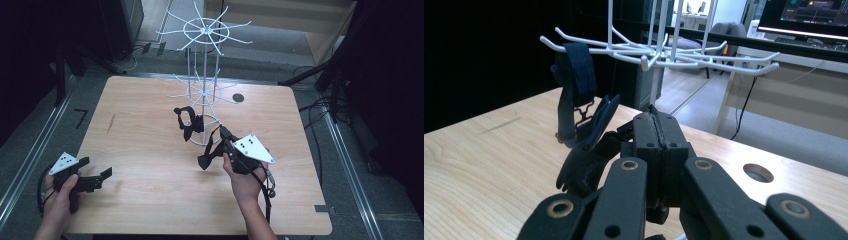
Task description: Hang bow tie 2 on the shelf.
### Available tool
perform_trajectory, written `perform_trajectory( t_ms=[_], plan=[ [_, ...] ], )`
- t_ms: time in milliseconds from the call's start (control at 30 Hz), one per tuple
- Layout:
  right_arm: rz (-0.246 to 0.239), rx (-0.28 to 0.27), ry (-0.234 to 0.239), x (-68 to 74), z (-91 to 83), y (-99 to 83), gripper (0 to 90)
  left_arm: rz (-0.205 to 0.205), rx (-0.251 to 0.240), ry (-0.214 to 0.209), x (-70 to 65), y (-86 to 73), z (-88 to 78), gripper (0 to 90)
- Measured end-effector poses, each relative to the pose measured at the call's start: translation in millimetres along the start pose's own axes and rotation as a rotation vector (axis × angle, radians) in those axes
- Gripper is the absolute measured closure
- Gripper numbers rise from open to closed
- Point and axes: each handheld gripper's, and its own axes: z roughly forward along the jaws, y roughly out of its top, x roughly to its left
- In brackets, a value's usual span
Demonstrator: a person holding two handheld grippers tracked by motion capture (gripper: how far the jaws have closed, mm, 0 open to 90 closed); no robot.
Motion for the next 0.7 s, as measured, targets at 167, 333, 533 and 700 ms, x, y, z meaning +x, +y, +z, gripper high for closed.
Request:
perform_trajectory(
  t_ms=[167, 333, 533, 700],
  plan=[
    [0.000, -0.011, 0.002, 0.5, -0.8, 4.3, 90.0, 0.002, 0.001, 0.001, -0.3, 0.0, -0.2, 0.0],
    [-0.009, -0.022, 0.000, 0.0, -0.6, 8.5, 90.0, 0.001, -0.002, 0.001, -0.5, -0.1, -0.1, 0.0],
    [-0.013, -0.033, 0.001, 1.1, -0.7, 13.7, 90.0, 0.000, -0.003, 0.001, -0.3, -0.1, 0.0, 0.0],
    [-0.015, -0.036, 0.002, 1.5, -0.2, 15.8, 90.0, -0.001, -0.004, 0.001, -0.3, -0.1, 0.1, 0.0]
  ],
)
